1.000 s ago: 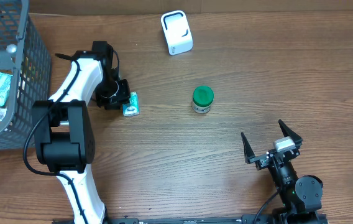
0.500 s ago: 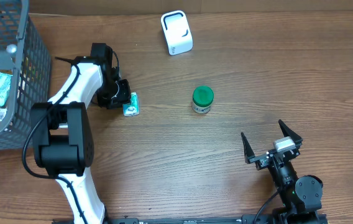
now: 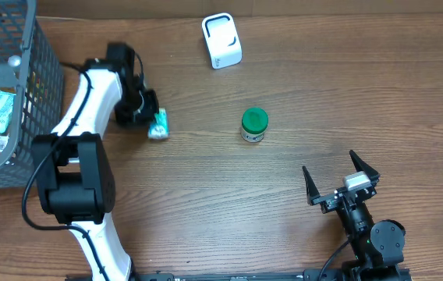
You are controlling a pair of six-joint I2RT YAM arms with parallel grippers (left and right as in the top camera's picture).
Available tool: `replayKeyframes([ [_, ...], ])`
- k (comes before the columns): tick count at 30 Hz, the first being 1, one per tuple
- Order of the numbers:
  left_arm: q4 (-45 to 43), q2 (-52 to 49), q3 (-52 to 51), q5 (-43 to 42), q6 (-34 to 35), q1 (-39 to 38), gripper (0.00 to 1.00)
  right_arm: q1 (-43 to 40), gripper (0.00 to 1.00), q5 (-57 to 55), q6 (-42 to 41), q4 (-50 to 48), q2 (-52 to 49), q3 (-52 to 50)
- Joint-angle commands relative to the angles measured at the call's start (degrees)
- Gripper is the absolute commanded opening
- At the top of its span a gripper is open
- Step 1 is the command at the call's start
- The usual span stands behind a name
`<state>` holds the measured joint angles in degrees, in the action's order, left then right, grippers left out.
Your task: Scan the item barcode
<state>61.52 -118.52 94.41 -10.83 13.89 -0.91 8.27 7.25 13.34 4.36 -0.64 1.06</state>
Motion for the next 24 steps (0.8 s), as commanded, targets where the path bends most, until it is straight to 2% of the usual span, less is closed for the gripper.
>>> replayKeyframes([
  [1, 4.1, 4.8, 7.1, 8.3, -3.2, -2.4, 0.04, 0.1, 1.00, 0.1, 0.0, -0.2, 0.5, -0.6],
  [4, 7.1, 5.3, 8.1, 17.5, -3.7, -5.9, 0.04, 0.1, 1.00, 0.1, 0.0, -0.2, 0.5, -0.6],
  [7, 10.4, 5.3, 7.9, 30.3, -3.3, -10.8, 0.04, 0.1, 1.00, 0.1, 0.0, -0.2, 0.5, -0.6],
  [12, 12.3, 5.3, 7.9, 49.2, 2.4, -19.4, 0.04, 0.1, 1.00, 0.1, 0.0, -0.2, 0.5, -0.6],
  [15, 12.4, 5.3, 7.1, 58.3, 3.6, -24.8, 0.04, 0.1, 1.00, 0.1, 0.0, -0.2, 0.5, -0.6],
  [20, 12.3, 5.3, 3.8, 63.0, 8.2, -28.5, 0.04, 0.1, 1.00, 0.1, 0.0, -0.2, 0.5, -0.6],
  [24, 9.9, 5.3, -3.2, 66.0, 12.2, -29.1, 0.04, 0.1, 1.00, 0.1, 0.0, -0.2, 0.5, -0.6],
])
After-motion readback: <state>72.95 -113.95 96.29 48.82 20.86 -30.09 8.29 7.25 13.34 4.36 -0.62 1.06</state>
